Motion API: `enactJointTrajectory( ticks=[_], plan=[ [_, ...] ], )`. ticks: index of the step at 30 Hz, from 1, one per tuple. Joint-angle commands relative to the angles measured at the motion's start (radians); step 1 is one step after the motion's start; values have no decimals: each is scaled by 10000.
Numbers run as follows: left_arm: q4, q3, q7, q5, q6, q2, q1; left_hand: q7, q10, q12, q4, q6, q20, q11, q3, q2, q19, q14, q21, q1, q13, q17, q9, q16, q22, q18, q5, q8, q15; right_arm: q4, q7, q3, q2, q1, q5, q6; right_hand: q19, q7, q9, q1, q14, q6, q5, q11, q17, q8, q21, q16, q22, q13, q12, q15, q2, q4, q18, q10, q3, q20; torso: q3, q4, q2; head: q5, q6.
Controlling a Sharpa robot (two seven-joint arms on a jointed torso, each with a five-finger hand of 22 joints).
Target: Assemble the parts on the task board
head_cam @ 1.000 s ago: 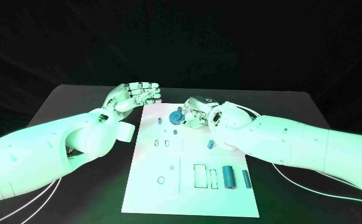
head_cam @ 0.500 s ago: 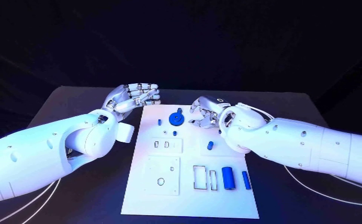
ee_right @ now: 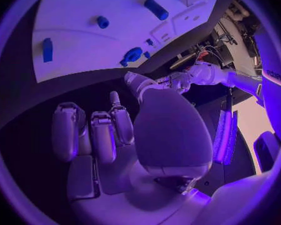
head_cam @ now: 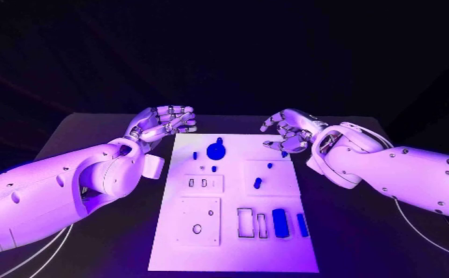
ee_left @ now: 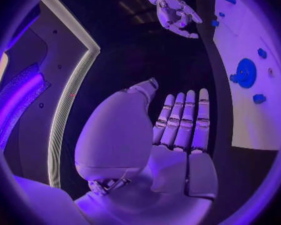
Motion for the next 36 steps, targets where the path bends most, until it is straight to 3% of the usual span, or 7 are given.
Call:
enactJointTrajectory(
  ticks=[1, 7, 12, 21, 36],
  plan=[
    [15, 2, 85, 52, 249, 31, 7, 687, 68, 36, -66, 46, -7, -11, -2, 68, 63, 59, -66, -10, 6, -1, 10, -24, 8, 116, -35, 48, 1, -83, 998, -3, -214, 14, 761, 552, -79, 46, -14, 104, 822, -37, 69, 17, 1597, -51, -47, -36, 492, 179, -56, 84, -6, -69, 71, -78, -5, 28, 52, -60, -25, -31, -9],
    [13, 0, 85, 53, 293, 67, 4, 665, 160, 85, -75, 99, -12, -40, 13, 68, 79, 167, -75, -8, 16, 10, 21, -15, 9, 123, -36, 82, -26, -571, 1203, -12, -420, -11, 834, 802, -108, 58, -27, 182, 823, -80, 102, 29, 1608, -87, -89, -36, 464, 124, -107, 96, -87, -170, 80, -137, -43, 38, 86, -58, -21, -58, -34],
    [17, -2, 87, 53, 323, 80, 2, 662, 174, 93, -76, 105, -13, -44, 16, 68, 82, 182, -76, -8, 18, 11, 22, -14, 9, 124, -36, 86, -30, -1115, 1282, -25, -363, -131, 790, 915, -88, 61, -31, 237, 834, -91, 117, 32, 1655, -99, -65, -22, 496, 136, -102, 99, -98, -220, 71, -131, -45, 42, 61, -51, -8, -66, -52],
    [20, -3, 90, 53, 348, 82, 1, 655, 193, 102, -80, 116, -14, -49, 21, 67, 86, 202, -77, -5, 19, 13, 24, -14, 10, 125, -35, 93, -35, -1894, 1311, -40, -140, -378, 658, 1109, -78, 66, -35, 295, 842, -101, 129, 35, 1688, -109, -56, -13, 510, 142, -99, 101, -91, -268, 68, -127, -35, 45, 50, -35, 1, -46, -144],
    [18, -3, 85, 44, 360, 62, 1, 655, 193, 102, -80, 116, -14, -49, 21, 67, 86, 202, -77, -5, 19, 13, 24, -14, 10, 125, -35, 93, -35, -2176, 1297, -46, -21, -636, 531, 1444, -94, 70, -38, 306, 841, -112, 128, 39, 1689, -118, -78, -13, 490, 122, -116, 104, -115, -290, 73, -147, -51, 46, 40, -42, -21, -20, -290]
  ],
)
